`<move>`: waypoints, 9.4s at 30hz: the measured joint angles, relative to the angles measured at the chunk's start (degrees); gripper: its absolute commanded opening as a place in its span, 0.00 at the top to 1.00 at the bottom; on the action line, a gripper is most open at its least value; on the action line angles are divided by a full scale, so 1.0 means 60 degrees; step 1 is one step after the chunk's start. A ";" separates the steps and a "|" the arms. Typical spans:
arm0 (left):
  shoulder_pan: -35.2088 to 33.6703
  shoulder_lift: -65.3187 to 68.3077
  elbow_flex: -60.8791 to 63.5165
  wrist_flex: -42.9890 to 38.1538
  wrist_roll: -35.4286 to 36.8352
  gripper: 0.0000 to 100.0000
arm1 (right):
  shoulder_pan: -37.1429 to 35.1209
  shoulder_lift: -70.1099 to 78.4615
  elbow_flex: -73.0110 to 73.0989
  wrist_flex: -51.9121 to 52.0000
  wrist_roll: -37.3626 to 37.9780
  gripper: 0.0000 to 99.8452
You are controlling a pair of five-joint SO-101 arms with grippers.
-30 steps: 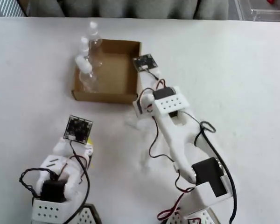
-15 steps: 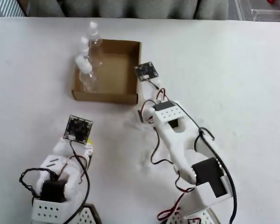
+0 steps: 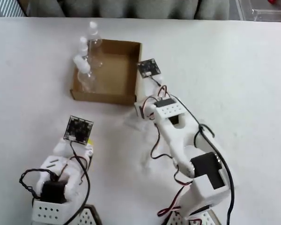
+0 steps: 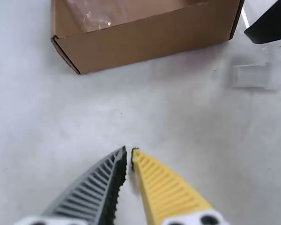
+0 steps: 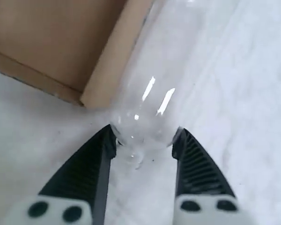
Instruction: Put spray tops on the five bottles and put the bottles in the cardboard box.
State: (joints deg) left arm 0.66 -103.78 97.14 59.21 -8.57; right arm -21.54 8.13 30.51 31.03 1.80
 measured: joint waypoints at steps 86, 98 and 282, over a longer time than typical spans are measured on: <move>0.0000 0.0000 0.0000 0.0000 0.0000 0.98 | 0.5993 -1.0681 0.2842 1.0095 1.5736 0.64; 0.0000 0.0000 0.0000 0.0000 0.0000 0.98 | 0.3707 -1.3070 0.6623 0.7516 1.6454 0.53; 0.0000 0.0000 0.0000 0.0000 0.0000 0.98 | 0.6139 -0.4059 -0.0220 0.8747 1.3392 0.60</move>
State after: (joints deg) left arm 0.66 -103.78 97.14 59.21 -8.57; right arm 15.30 -16.22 29.19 83.52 82.15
